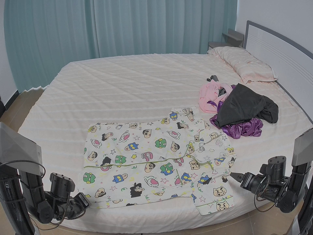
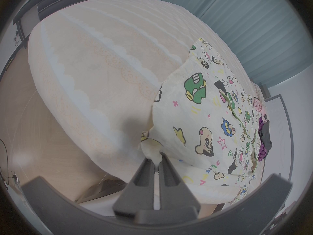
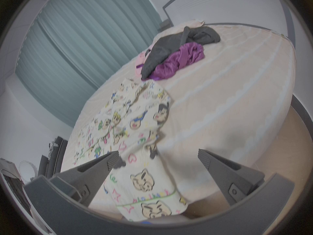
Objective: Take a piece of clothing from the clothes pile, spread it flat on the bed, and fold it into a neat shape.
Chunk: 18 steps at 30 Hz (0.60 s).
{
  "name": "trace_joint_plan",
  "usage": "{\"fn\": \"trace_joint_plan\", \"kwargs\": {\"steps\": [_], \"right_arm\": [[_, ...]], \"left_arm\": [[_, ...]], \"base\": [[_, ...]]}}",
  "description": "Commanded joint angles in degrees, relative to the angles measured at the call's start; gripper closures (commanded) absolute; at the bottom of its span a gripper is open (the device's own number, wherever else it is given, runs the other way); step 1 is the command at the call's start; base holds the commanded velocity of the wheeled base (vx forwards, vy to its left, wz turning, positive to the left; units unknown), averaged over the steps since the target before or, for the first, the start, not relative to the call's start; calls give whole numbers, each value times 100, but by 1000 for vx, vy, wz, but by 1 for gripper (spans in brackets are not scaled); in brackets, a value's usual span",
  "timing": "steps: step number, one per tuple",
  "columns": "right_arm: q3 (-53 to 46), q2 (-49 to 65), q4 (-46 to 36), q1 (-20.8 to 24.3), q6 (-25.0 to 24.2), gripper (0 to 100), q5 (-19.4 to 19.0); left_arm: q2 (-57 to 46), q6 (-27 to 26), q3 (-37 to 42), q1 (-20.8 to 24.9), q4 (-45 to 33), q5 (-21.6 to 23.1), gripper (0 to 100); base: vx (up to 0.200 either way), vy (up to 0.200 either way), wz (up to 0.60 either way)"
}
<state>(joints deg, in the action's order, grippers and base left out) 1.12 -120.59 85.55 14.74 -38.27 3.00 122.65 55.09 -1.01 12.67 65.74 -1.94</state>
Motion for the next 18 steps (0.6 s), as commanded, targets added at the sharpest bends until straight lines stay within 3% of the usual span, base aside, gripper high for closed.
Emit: {"fn": "trace_joint_plan", "kwargs": {"steps": [1, 8, 13, 18], "right_arm": [[-112, 132, -302, 442, -146, 0, 52], [-112, 79, -1058, 539, -199, 0, -256], [-112, -88, -1102, 618, -146, 0, -555], [-112, -307, -1102, 565, 91, 0, -564]], "left_arm": [[-13, 11, 101, -1, 0, 0, 100], [-4, 2, 101, -1, 0, 0, 100], [-13, 11, 101, -1, 0, 0, 100], [-4, 2, 101, -1, 0, -8, 100]], "base": [[0, 0, 0], [0, 0, 0], [0, 0, 0], [0, 0, 0]]}}
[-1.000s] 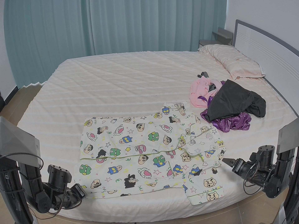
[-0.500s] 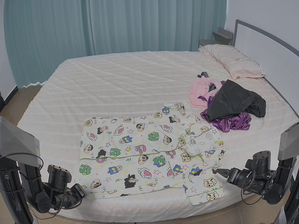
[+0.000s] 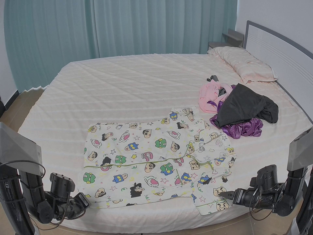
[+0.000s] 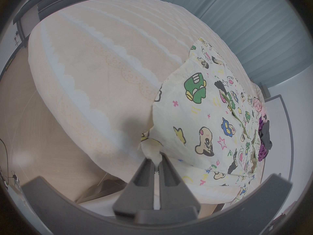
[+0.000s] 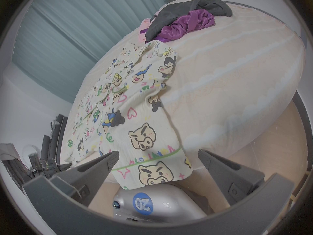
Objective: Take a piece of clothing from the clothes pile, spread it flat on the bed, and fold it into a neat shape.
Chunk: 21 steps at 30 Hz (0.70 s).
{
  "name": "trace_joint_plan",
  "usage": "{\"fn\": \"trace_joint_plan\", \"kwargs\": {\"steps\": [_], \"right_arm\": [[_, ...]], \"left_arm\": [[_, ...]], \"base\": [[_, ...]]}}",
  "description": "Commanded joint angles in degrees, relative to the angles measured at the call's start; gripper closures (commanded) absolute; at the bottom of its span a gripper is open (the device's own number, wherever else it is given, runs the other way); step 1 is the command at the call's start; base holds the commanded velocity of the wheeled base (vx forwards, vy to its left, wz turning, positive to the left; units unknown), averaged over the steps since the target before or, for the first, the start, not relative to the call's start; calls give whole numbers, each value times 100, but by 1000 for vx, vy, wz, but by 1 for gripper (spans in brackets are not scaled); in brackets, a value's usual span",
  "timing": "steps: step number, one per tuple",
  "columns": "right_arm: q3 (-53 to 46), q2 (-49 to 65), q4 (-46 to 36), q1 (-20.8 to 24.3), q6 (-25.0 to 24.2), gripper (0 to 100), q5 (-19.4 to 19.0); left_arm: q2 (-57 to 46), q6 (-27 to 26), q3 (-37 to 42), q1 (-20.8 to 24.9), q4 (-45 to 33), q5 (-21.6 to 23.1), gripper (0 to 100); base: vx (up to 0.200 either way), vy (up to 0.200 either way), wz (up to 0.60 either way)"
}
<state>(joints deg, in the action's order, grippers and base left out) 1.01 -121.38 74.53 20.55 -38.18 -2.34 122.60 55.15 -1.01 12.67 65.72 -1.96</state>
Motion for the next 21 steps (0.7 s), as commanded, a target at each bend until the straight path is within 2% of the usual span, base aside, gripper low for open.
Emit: {"fn": "trace_joint_plan", "kwargs": {"steps": [1, 5, 9, 14, 21], "right_arm": [[-101, -246, 0, -16, 118, 0, -38], [-101, -518, 140, -43, 768, 0, -38], [-101, -571, 290, -34, 821, 0, -82], [-101, -1160, 1125, -34, 1050, 0, -320], [-101, -1353, 1213, -78, 1120, 0, -364]], "left_arm": [[1, 5, 101, -1, 2, -6, 100], [9, -4, 101, -1, 2, -6, 100], [9, -4, 101, -1, 2, -6, 100], [9, -4, 101, -1, 2, -6, 100], [18, -4, 101, -1, 2, -6, 100]], "base": [[0, 0, 0], [0, 0, 0], [0, 0, 0], [0, 0, 0], [0, 0, 0]]}}
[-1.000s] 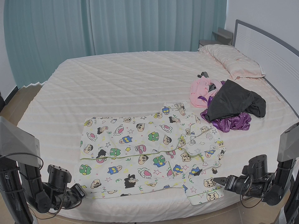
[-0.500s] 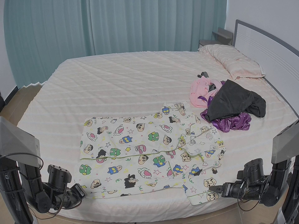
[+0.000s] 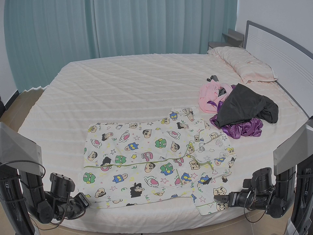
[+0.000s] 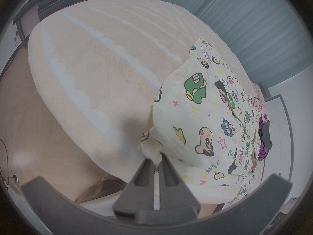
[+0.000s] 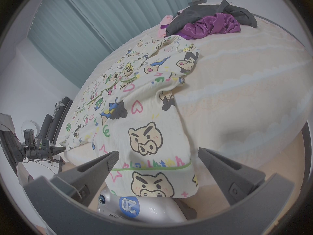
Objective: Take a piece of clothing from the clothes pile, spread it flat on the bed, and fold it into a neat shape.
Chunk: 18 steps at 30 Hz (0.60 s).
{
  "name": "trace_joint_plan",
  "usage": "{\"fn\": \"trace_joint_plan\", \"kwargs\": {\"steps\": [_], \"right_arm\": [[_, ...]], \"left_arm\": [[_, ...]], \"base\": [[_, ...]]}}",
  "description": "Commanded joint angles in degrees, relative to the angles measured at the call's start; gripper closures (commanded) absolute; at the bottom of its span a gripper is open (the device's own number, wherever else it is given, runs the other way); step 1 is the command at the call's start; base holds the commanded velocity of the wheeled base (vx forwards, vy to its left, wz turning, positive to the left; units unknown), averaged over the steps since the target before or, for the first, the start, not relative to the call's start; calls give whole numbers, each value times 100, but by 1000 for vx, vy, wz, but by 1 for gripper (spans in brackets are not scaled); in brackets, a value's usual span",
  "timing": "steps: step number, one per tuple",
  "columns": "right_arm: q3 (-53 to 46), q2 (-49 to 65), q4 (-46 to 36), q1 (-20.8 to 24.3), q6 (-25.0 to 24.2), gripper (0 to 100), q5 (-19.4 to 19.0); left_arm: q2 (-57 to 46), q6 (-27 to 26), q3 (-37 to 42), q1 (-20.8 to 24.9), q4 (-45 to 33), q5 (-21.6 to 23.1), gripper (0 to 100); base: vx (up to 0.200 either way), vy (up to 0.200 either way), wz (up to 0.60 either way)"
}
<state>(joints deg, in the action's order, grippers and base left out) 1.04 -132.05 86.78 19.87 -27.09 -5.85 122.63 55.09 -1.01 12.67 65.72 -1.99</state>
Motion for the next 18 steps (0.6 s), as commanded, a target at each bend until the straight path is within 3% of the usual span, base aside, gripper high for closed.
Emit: {"fn": "trace_joint_plan", "kwargs": {"steps": [1, 8, 9, 15, 18], "right_arm": [[-104, -286, -12, -10, 2, 0, -13], [-104, -313, -21, 8, 2, 0, -21], [-104, -313, -21, 8, -7, 100, -21], [-104, -102, -56, 8, -165, 100, -4], [-104, 294, -461, 26, -297, 100, 5]], "left_arm": [[7, 2, 101, -1, 11, -3, 100], [7, 2, 101, -1, 11, -3, 100], [7, 2, 101, -1, 2, -3, 100], [7, 2, 101, -1, 11, -3, 100], [-2, 2, 101, -1, 11, -3, 100]], "base": [[0, 0, 0], [0, 0, 0], [0, 0, 0], [0, 0, 0], [0, 0, 0]]}}
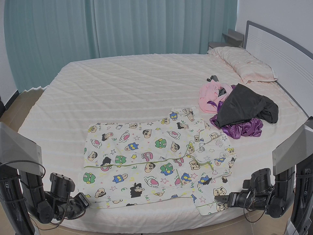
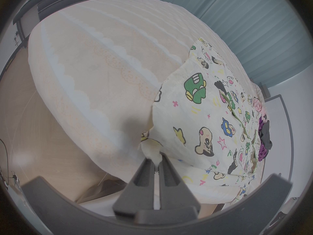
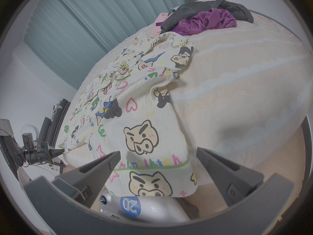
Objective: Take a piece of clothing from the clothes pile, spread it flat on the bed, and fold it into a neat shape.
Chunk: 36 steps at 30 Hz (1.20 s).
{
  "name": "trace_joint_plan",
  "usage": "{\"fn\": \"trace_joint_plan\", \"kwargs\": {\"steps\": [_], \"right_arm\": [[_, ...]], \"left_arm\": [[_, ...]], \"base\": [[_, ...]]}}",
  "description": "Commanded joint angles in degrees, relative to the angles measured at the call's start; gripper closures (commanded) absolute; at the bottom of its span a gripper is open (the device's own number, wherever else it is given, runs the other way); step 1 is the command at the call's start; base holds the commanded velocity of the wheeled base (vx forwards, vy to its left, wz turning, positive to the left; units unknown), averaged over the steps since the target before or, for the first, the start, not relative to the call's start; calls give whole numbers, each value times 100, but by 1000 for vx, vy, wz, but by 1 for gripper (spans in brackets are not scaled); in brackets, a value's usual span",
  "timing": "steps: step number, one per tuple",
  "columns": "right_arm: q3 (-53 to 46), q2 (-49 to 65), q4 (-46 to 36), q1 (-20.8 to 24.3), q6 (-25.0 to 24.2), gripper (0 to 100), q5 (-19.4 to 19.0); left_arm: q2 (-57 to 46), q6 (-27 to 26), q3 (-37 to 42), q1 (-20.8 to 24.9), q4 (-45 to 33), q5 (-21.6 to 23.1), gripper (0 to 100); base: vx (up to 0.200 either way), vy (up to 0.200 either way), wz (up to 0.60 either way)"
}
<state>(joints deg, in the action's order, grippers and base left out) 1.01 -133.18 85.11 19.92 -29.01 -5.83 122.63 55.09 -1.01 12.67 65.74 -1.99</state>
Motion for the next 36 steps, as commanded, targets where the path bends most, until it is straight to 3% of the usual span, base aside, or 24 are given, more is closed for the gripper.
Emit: {"fn": "trace_joint_plan", "kwargs": {"steps": [1, 4, 24, 36], "right_arm": [[-101, 539, -452, 21, -113, 100, -24], [-101, 750, -812, 21, -113, 100, -85], [-101, 723, -918, 21, -315, 100, -182], [-101, 2042, -2693, 161, -210, 100, -200]], "left_arm": [[-2, 2, 101, -1, 9, -3, 100], [-2, 2, 101, -1, 9, -3, 100], [-11, 11, 101, -1, 9, -12, 100], [-441, 151, 101, -19, -62, -109, 100]], "base": [[0, 0, 0], [0, 0, 0], [0, 0, 0], [0, 0, 0]]}}
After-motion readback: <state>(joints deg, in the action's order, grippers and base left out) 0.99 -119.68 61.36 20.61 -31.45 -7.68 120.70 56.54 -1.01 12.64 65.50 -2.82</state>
